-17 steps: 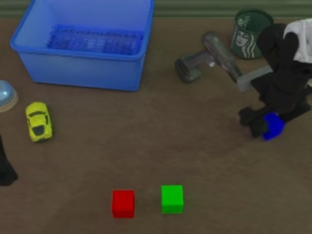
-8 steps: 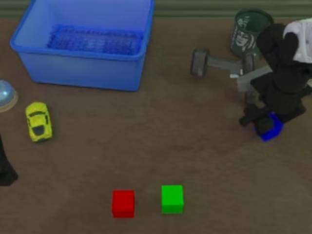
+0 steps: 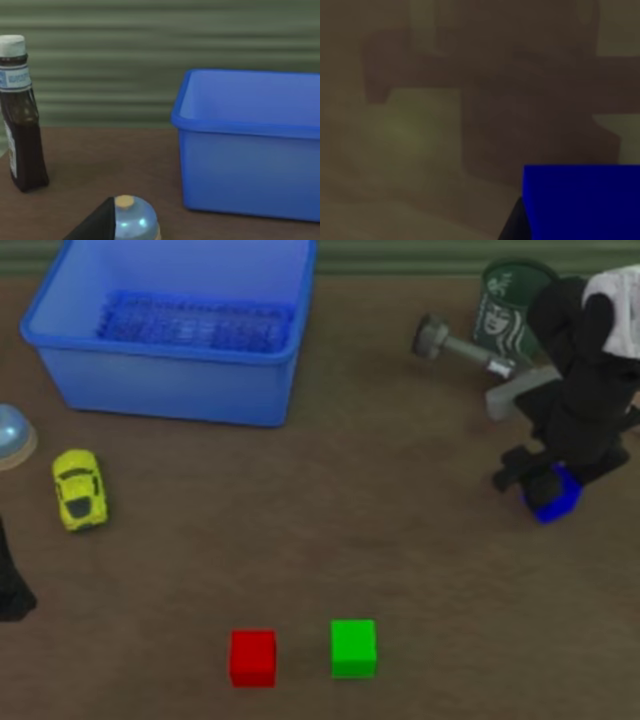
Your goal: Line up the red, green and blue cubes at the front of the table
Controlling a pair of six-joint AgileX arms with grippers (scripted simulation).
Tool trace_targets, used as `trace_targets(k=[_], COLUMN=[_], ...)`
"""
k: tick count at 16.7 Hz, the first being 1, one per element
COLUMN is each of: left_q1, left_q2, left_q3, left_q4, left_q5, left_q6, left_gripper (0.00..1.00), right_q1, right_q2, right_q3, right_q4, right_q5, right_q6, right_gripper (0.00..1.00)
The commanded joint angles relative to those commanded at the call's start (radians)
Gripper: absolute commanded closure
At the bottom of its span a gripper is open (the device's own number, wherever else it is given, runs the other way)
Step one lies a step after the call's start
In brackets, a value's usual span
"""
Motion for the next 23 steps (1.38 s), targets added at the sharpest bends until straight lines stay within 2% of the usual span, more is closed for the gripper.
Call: trace_targets(k=[5,13,18,23], left_q1=[0.0,0.0,0.0,0.0], left_q2=[0.0,0.0,0.0,0.0], left_q3=[0.0,0.0,0.0,0.0], left_q4=[0.0,0.0,0.0,0.0], left_q5=[0.0,0.0,0.0,0.0], left_q6=[0.0,0.0,0.0,0.0], left_gripper=[0.0,0.0,0.0,0.0], right_q1=[0.004,0.022,0.154,0.336], right_q2=[-0.062,-0.082,-0.159,-0.274], right_q3=[0.11,0.11,0.025,-0.117], right_q4=[-0.183,-0.199,-0.196,-0.193], right_q5=[0.0,0.0,0.003,0.005], right_q6=[0.001,0.038,0.279,0.653], right_gripper=[1.0,1.0,1.0,1.0])
